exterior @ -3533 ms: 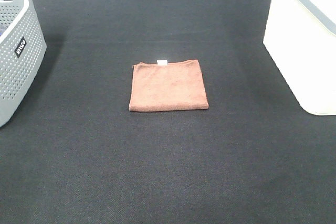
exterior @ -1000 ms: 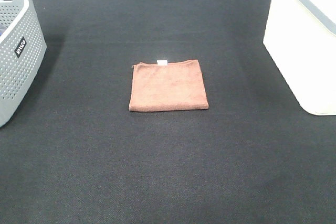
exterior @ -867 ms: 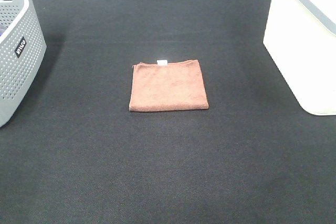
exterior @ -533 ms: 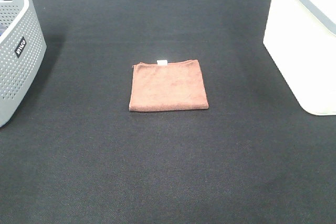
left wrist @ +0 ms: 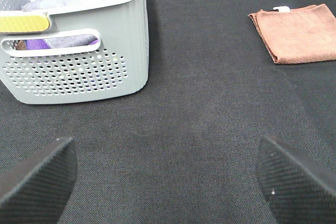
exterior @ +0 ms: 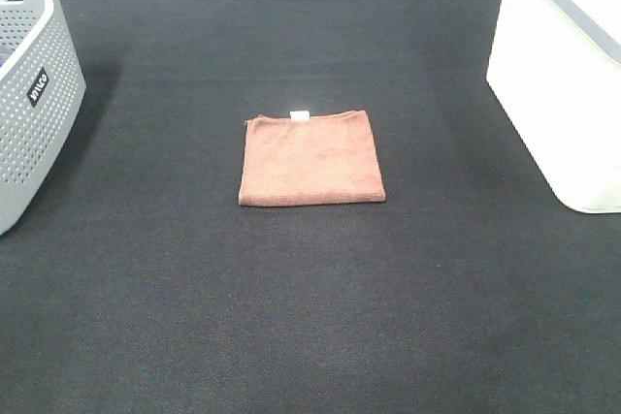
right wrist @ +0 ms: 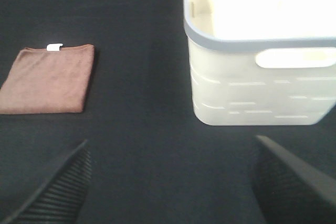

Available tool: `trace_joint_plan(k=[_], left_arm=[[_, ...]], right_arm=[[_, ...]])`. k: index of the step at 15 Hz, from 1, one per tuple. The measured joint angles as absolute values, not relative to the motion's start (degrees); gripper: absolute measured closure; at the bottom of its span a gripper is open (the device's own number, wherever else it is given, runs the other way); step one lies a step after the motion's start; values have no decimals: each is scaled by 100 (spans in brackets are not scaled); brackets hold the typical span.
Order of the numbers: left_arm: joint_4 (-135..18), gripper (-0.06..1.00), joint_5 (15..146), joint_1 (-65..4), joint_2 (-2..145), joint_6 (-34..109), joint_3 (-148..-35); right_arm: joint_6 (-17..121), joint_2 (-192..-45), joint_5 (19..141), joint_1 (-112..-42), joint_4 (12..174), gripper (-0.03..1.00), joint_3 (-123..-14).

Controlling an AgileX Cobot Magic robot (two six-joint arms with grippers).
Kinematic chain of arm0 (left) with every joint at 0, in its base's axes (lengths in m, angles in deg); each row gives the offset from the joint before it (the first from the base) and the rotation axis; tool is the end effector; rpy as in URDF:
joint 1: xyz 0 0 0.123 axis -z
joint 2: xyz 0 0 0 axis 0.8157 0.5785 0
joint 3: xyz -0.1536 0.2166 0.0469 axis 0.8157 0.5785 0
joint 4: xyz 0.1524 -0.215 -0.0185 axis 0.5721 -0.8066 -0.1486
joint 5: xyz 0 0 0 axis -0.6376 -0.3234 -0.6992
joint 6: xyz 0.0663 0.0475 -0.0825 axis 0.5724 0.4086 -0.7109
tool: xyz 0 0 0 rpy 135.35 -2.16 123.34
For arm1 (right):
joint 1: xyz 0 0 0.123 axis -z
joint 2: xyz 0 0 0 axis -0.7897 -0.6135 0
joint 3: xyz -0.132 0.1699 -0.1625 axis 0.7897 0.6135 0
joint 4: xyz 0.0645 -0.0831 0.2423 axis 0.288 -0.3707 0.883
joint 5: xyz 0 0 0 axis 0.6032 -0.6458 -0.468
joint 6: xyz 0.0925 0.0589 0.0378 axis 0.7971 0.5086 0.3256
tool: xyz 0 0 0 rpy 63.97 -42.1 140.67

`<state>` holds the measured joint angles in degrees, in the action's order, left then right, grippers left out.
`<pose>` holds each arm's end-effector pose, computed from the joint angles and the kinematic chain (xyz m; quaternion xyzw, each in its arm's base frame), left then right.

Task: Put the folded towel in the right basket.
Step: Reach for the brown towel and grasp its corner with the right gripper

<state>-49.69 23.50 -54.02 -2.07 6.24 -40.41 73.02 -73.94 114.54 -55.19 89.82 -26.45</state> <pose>0.0432 -0.0089 0.2728 0.0297 0.8497 -0.0294 0.5256 0.1346 0.0133 0.3145 -0.0235 0.8616 0.0439 0.5051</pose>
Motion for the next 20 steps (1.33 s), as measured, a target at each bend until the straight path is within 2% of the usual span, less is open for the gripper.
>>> trace_joint_plan(k=[2, 10, 13, 14, 17, 20], left_arm=[[-4969, 7, 2350, -5402, -207, 624, -4041], [-4969, 7, 2350, -5402, -207, 624, -4041], [-4969, 7, 2350, -5402, -207, 624, -4041], [-4969, 7, 2350, -5402, -207, 624, -4041], [-4969, 7, 2350, -5402, -207, 624, -4041], [-4969, 7, 2350, -5402, -207, 624, -4041]], right_arm=[[7044, -8654, 11408, -5519, 9429, 20, -3349], [5090, -12081, 11780, -5548, 12041, 22, -5429], [5027, -12911, 11786, -6230, 11972, 22, -5939], [5027, -12911, 11786, -6230, 11972, 22, -5939], [5509, -13788, 11780, -6814, 11898, 22, -6541], [5600, -14596, 11786, -6837, 11898, 22, -7016]])
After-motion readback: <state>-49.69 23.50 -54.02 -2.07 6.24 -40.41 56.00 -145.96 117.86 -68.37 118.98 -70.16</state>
